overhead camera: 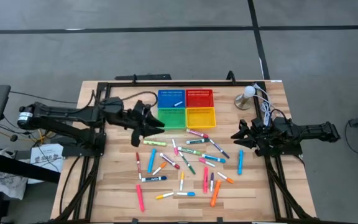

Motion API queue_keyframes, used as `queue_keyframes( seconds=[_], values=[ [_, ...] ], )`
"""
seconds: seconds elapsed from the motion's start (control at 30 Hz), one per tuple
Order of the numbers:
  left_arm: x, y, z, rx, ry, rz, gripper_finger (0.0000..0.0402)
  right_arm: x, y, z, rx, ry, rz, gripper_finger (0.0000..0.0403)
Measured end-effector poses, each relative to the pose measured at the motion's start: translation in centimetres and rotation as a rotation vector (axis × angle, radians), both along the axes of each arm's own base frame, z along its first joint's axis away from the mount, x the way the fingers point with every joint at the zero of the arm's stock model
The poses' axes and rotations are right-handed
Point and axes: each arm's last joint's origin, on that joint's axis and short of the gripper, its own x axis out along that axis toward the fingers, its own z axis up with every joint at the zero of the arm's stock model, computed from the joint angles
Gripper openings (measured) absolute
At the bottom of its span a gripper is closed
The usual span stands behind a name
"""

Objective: Pick & Place Markers
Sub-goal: Put the left small orange marker into the blue bin

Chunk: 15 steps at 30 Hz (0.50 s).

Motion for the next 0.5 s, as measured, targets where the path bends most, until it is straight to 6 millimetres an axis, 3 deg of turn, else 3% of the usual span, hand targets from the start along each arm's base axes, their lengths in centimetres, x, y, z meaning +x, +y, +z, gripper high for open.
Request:
queue_keyframes(
  seconds=[0.2,0.5],
  values=[
    [-0.3,-1.9,-2.6,-0.080,0.273,0.077,0.0135,0.0,0.0,0.0,0.000,0.000,0.001,0.0120],
    [0.0,-4.9,-4.1,-0.308,0.429,0.051,0.0135,0.0,0.0,0.0,0.000,0.001,0.000,0.0120]
  ],
)
